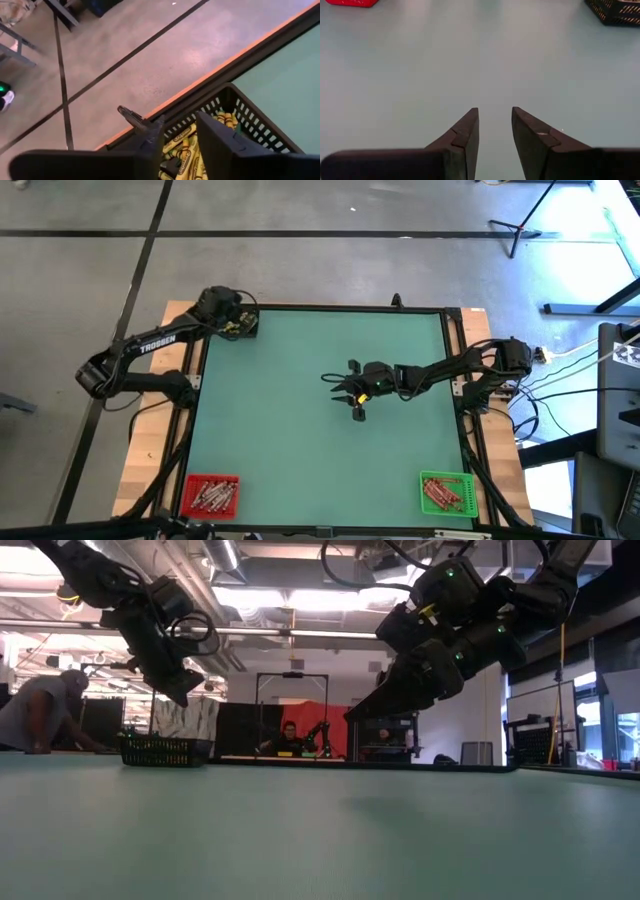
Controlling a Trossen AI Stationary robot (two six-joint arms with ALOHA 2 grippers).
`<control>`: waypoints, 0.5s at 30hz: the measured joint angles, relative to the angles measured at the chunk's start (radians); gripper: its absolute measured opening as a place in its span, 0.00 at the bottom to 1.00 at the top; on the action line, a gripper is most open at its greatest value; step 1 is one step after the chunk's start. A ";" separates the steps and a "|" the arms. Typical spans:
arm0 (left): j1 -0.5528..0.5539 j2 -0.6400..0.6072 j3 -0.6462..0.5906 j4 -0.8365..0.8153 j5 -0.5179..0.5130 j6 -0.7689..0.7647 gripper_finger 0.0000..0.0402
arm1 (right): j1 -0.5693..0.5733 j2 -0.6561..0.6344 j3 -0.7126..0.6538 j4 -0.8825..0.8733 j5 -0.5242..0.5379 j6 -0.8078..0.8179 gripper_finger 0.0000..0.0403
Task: Sort crayons
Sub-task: Return to Home Position
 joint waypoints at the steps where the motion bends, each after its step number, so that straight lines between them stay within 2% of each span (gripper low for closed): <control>1: -0.004 0.000 0.000 -0.002 0.000 -0.002 0.25 | 0.000 0.000 0.000 0.000 0.000 0.000 0.28; 3: -0.018 -0.006 0.000 -0.007 0.002 -0.003 0.28 | 0.000 0.000 0.000 0.000 0.000 0.000 0.28; 5: -0.046 -0.024 0.000 -0.006 0.059 -0.003 0.28 | 0.000 0.000 0.000 0.000 0.000 0.000 0.28; 11: -0.195 -0.108 0.001 0.043 0.462 0.005 0.28 | 0.000 0.000 0.001 0.008 0.000 0.003 0.28; 15: -0.315 -0.138 -0.021 0.081 0.672 0.054 0.27 | 0.000 -0.008 0.022 0.000 0.031 0.004 0.28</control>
